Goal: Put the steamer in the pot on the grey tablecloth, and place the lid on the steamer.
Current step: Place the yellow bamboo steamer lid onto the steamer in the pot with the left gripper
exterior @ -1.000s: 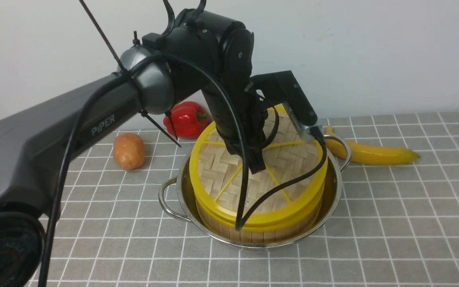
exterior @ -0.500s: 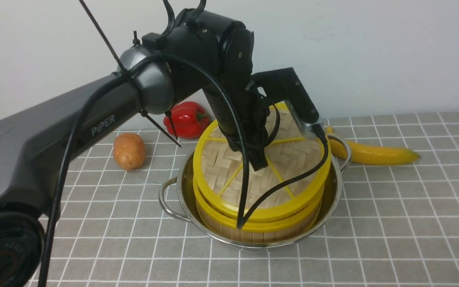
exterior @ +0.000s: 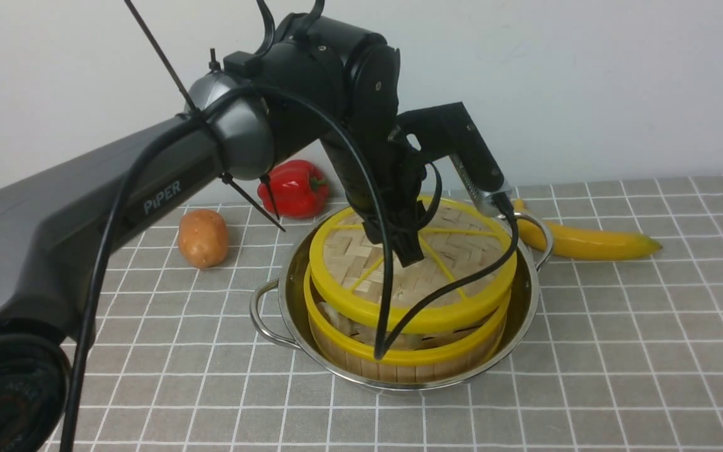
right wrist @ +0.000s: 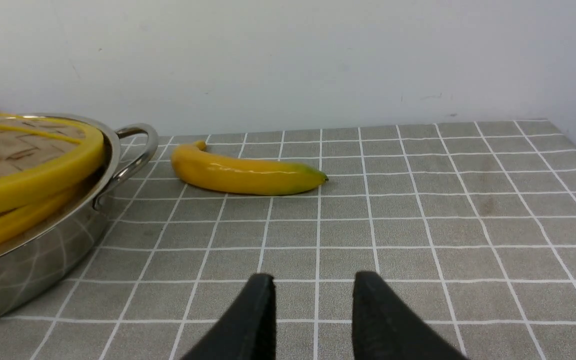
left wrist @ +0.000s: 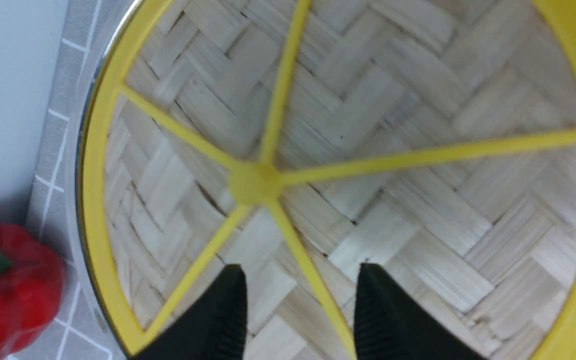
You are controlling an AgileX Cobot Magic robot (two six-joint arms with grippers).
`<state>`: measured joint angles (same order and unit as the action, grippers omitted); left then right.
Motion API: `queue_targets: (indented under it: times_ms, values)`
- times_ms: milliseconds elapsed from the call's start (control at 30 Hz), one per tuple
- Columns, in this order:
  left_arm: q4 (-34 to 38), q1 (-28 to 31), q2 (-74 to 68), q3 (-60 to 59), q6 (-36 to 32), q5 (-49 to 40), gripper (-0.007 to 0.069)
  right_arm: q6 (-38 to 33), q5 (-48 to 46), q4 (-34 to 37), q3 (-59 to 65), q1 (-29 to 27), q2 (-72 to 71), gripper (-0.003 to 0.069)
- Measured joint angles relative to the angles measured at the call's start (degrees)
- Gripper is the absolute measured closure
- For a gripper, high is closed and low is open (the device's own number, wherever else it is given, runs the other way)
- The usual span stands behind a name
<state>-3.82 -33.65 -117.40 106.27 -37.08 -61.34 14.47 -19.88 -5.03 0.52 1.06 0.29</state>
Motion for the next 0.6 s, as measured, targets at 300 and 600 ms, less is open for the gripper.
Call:
queue_targets:
  times_ms: [300, 600]
  values:
    - [-0.1, 0.0, 0.0, 0.0, 0.0, 2.4, 0.0298, 0.0, 0.0, 0.0, 0.0, 0.0, 0.0, 0.0419]
    - [-1.1, 0.0, -1.3, 0.2, 4.2, 12.5, 0.0298, 0.0, 0.0, 0.0, 0.0, 0.0, 0.0, 0.0419]
